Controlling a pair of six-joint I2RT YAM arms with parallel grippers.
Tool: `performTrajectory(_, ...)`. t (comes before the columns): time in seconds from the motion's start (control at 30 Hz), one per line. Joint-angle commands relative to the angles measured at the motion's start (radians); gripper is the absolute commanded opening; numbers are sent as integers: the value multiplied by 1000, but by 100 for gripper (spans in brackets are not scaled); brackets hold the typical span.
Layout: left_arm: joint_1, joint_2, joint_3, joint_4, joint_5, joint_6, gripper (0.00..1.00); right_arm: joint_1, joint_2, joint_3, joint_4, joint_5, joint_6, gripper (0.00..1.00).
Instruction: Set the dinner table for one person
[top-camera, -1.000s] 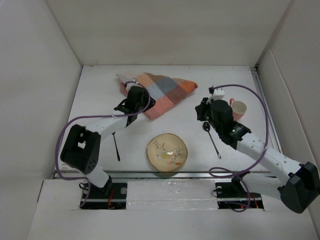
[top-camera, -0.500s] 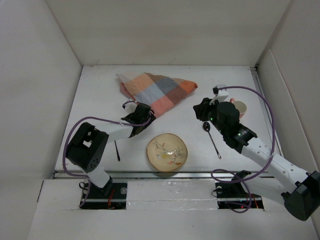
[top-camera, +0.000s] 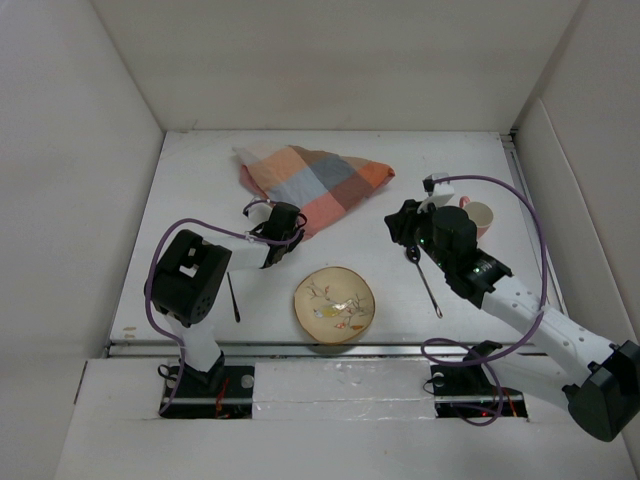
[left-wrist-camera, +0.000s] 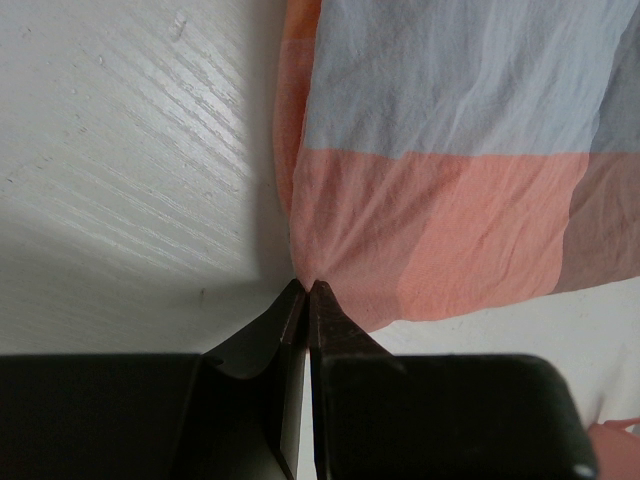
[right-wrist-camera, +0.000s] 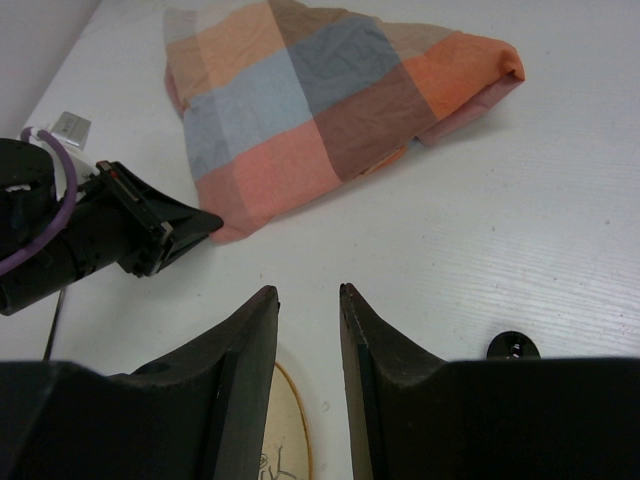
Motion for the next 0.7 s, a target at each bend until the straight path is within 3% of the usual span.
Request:
performTrajectory(0.0, 20, -16, -18, 18, 3, 15, 0, -11, 23, 6, 55, 9, 2, 37)
performTrajectory(0.07, 38, -41, -36, 24, 29, 40, 0, -30, 37, 6, 61, 17, 8, 42)
performTrajectory(0.13, 72, -99, -51, 25, 43, 61, 0, -55, 68, 17, 76, 15, 19, 52)
performTrajectory(0.3, 141, -292, -90, -54, 66, 188, 0, -135, 195, 89, 89, -43, 54, 60)
performTrajectory(0.4, 176, -389, -116, -71, 73, 239, 0, -184, 325, 168, 115, -95, 63, 60)
performTrajectory(0.57, 176, -424, -119, -65, 61, 248, 0, -206, 556, 264, 147, -257, 134, 59)
performTrajectory(0.6, 176, -420, -114, -68, 57, 244, 0, -206, 595, 255, 181, -302, 154, 52)
performTrajectory(0.67, 188, -423, -111, -65, 60, 225, 0, -206, 609, 233, 222, -328, 161, 50)
